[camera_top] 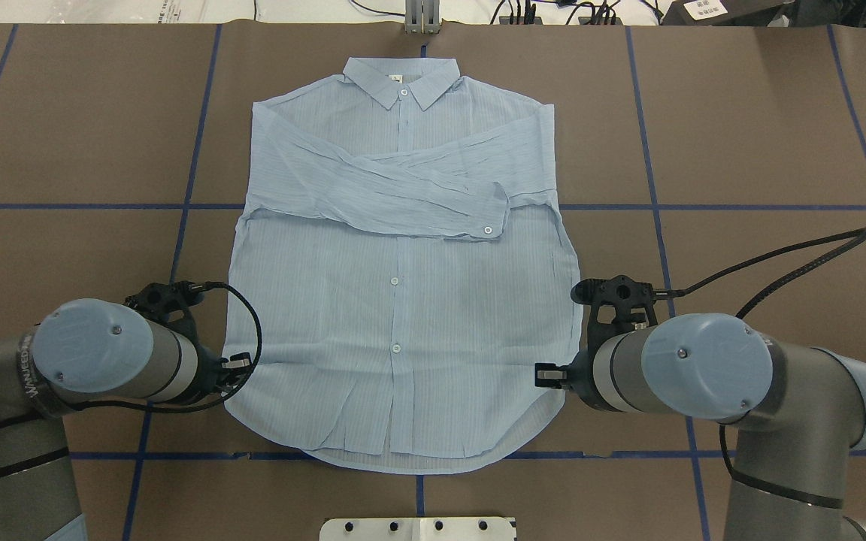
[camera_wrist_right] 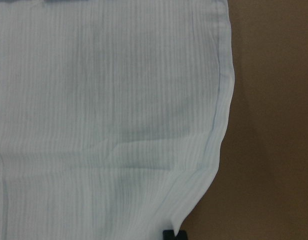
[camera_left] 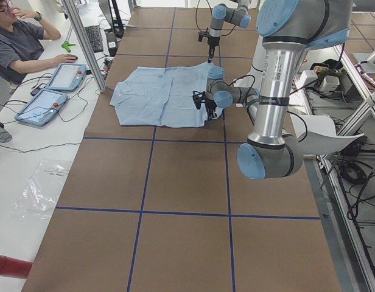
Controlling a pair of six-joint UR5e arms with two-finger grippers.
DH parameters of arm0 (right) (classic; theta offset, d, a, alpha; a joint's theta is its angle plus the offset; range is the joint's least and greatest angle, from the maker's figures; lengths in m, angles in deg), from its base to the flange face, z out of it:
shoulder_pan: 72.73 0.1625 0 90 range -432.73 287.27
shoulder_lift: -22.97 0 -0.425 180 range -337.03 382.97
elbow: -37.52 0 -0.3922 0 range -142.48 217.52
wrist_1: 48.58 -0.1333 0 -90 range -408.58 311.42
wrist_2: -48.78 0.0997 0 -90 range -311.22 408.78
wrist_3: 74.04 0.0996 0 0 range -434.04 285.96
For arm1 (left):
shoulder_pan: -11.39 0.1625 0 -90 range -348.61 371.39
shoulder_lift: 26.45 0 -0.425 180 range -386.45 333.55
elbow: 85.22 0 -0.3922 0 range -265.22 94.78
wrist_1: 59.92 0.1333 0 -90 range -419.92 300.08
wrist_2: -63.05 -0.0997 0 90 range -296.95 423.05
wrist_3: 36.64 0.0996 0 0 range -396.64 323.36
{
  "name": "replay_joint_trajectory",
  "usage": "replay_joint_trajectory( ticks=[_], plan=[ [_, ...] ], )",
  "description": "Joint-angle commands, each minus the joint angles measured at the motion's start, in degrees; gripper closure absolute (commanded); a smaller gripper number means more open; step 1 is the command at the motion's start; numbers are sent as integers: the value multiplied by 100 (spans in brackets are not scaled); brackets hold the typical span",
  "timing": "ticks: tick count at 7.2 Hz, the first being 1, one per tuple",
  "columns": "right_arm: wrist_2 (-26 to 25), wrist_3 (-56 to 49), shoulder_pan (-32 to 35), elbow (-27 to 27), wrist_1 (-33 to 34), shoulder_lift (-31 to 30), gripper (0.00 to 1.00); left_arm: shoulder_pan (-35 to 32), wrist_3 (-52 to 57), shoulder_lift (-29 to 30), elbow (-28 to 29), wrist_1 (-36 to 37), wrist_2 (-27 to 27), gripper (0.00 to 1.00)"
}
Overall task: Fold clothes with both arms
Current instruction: 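Grasp both hem corners nearest the robot with both grippers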
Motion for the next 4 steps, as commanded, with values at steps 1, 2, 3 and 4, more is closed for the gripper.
replay_joint_trajectory(
  ticks=[1, 2, 3, 4],
  plan=[
    [215, -17, 248, -74, -3, -7, 100, -197, 367, -5, -55, 109, 23, 100],
    [241, -26, 292, -74, -3, -7, 100, -197, 455, -22, -55, 126, 49, 100],
    [242, -34, 309, -74, -3, -7, 100, -197, 465, -14, -55, 126, 84, 100],
    [242, -34, 327, -74, -3, -16, 100, -189, 465, 12, -55, 126, 85, 100]
  ],
)
